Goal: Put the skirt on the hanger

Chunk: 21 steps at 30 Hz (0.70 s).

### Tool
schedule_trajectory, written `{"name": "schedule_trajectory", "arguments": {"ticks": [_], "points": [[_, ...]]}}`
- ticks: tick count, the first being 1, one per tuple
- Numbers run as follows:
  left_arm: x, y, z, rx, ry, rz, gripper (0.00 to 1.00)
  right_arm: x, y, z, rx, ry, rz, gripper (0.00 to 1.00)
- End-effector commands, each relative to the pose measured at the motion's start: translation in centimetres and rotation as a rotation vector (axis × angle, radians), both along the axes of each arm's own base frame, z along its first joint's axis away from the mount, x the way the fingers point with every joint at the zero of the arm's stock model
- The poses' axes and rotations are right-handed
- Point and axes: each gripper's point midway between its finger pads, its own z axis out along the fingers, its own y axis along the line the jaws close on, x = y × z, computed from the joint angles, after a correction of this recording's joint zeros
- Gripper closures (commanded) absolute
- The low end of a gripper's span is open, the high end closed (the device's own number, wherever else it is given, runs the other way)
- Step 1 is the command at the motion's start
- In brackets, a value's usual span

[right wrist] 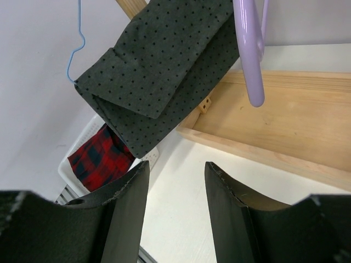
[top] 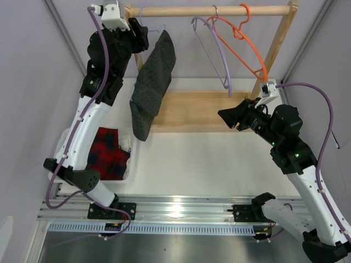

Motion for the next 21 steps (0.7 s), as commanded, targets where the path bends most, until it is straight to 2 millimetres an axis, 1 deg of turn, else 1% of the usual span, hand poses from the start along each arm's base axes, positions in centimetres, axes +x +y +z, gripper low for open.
{"name": "schedule_trajectory", "arguments": {"ticks": [1, 2, 4, 5, 7, 8, 9, 10, 11, 12, 13, 14, 15, 16, 17, 18, 19, 20, 21], "points": [[-3.2, 1.0, 2.5, -0.009, -0.053, -0.033, 0.39, 0.0, -0.2, 0.7, 0.016, -0.028, -0.007, 0.49], [-3.6, 1.1, 2.0, 0.007, -0.035, -0.036, 0.38, 0.0, -0.2, 0.6, 0.016, -0.027, -0.007, 0.49], [-4.6, 0.9, 1.9, 0.022, -0.027, -0.065, 0.35, 0.1, -0.2, 0.6, 0.014, -0.028, -0.009, 0.49], [-6.0, 1.1, 2.3, 0.030, -0.035, -0.088, 0.34, 0.0, -0.2, 0.5, 0.013, -0.025, -0.007, 0.49], [-7.4, 0.3, 1.6, 0.053, -0.011, -0.164, 0.33, 0.2, -0.2, 0.1, 0.009, -0.013, -0.009, 0.49], [-9.1, 0.3, 1.8, 0.051, -0.008, -0.197, 0.33, 0.1, -0.1, 0.0, 0.010, -0.009, -0.005, 0.49], [-9.7, -0.9, 0.0, 0.070, 0.028, -0.273, 0.32, 0.2, -0.1, -0.2, 0.007, -0.002, -0.005, 0.49], [-10.6, -1.1, -0.3, 0.071, 0.036, -0.300, 0.32, 0.2, 0.0, -0.5, 0.009, 0.010, -0.005, 0.49], [-12.9, -0.6, 0.8, 0.058, 0.000, -0.315, 0.32, 0.2, -0.1, -0.7, 0.009, 0.015, -0.008, 0.49], [-12.7, -1.2, -2.7, 0.080, 0.069, -0.332, 0.31, 0.2, -0.1, -1.0, 0.005, 0.022, -0.011, 0.48], [-13.9, -1.5, -3.0, 0.085, 0.064, -0.365, 0.31, 0.1, -0.3, -1.1, 0.004, 0.023, -0.018, 0.48], [-14.2, -1.8, -5.0, 0.094, 0.097, -0.379, 0.31, 0.1, -0.4, -1.3, 0.002, 0.029, -0.024, 0.47], [-16.5, -1.5, -4.5, 0.087, 0.065, -0.401, 0.30, 0.0, -0.6, -1.6, -0.004, 0.034, -0.033, 0.46], [-16.2, -1.8, -8.8, 0.114, 0.146, -0.405, 0.30, -0.1, -0.8, -1.7, -0.004, 0.036, -0.039, 0.44], [-17.0, -1.7, -9.0, 0.096, 0.136, -0.410, 0.30, -0.4, -1.0, -1.9, -0.007, 0.038, -0.046, 0.41], [-18.8, -1.3, -9.0, 0.081, 0.109, -0.428, 0.30, -0.4, -1.4, -2.1, -0.011, 0.039, -0.063, 0.39], [-18.5, -1.9, -14.0, 0.104, 0.204, -0.442, 0.30, -0.5, -1.6, -2.1, -0.011, 0.039, -0.072, 0.38], [-19.1, -1.8, -14.7, 0.093, 0.208, -0.446, 0.30, -0.8, -1.8, -2.3, -0.014, 0.039, -0.078, 0.35], [-20.4, -1.4, -14.8, 0.080, 0.187, -0.453, 0.30, -0.8, -2.1, -2.8, -0.028, 0.053, -0.088, 0.34]]}}
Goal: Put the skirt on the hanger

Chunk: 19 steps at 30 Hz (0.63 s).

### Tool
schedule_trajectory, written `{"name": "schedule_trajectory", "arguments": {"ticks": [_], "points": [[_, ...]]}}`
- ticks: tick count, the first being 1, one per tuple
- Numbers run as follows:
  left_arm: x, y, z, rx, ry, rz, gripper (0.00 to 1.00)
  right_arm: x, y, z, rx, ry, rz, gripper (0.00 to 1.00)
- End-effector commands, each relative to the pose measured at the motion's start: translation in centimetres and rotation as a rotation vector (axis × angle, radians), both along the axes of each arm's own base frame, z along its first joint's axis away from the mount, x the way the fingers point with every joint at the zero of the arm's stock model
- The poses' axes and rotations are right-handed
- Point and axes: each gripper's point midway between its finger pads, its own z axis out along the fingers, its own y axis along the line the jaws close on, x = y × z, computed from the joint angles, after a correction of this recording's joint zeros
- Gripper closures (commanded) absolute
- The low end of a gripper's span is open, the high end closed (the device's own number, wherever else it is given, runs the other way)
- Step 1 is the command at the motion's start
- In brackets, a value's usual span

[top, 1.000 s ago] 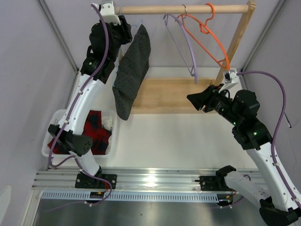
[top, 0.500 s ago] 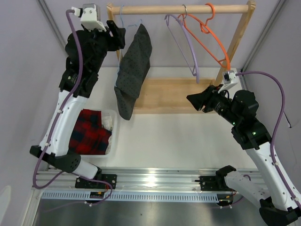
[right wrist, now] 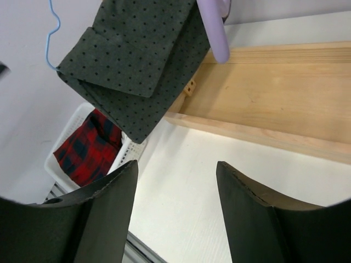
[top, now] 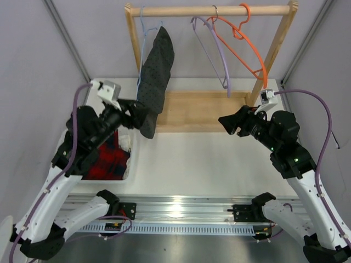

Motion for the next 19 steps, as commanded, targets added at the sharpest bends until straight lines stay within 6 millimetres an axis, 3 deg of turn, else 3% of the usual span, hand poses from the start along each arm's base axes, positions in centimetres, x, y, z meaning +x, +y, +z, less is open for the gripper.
{"name": "schedule_trajectory", "arguments": {"ticks": [1, 5, 8, 12, 18, 19], "points": [[-1.7, -0.5, -6.2, 0.004, 0.088, -0.042, 0.29, -0.4, -1.5, 0.2, -0.010, -0.014, -0.063, 0.33], [-3.6, -0.4, -7.3, -0.021, 0.081, -0.088, 0.29, -0.2, -1.9, -1.4, -0.043, 0.022, -0.086, 0.30], [-3.9, -0.2, -8.8, 0.002, 0.121, -0.090, 0.29, 0.2, -2.1, -2.6, -0.059, 0.052, -0.108, 0.29], [-4.3, 0.0, -9.1, 0.005, 0.119, -0.093, 0.29, 0.6, -2.1, -4.0, -0.057, 0.098, -0.124, 0.29], [-5.0, 0.0, -10.0, 0.037, 0.154, -0.119, 0.29, 0.7, -2.4, -4.2, -0.043, 0.127, -0.155, 0.29], [-5.2, 0.0, -10.3, 0.045, 0.167, -0.120, 0.29, 0.6, -2.4, -3.9, -0.037, 0.124, -0.158, 0.25]]}}
